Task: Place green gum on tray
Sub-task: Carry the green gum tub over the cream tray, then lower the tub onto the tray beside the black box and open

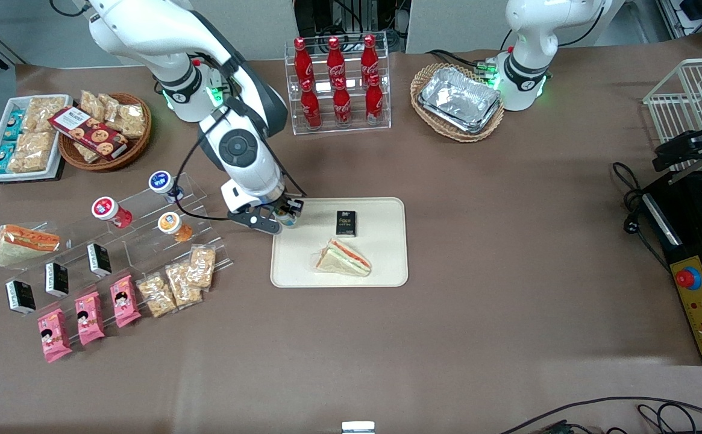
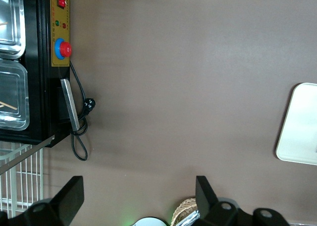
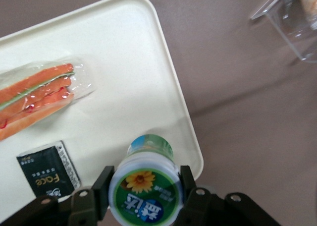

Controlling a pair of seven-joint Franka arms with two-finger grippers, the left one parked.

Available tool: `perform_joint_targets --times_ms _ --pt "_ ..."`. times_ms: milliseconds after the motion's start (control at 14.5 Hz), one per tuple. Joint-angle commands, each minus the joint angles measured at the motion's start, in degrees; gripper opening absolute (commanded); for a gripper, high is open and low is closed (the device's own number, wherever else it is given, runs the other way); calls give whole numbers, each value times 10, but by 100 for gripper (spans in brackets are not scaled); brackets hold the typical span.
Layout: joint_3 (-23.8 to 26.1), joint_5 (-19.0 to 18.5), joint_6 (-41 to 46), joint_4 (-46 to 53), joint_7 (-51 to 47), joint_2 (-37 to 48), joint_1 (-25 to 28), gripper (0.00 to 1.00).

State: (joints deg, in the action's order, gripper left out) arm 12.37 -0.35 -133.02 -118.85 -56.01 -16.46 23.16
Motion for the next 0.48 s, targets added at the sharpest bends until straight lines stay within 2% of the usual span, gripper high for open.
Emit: perform_joint_targets --times_ms 0,208,415 --pt "-3 -25 -41 -1 -36 -30 7 8" --pt "-2 -75 -55 -3 -73 -44 9 8" --pt "-2 -72 -72 -1 -75 -59 10 9"
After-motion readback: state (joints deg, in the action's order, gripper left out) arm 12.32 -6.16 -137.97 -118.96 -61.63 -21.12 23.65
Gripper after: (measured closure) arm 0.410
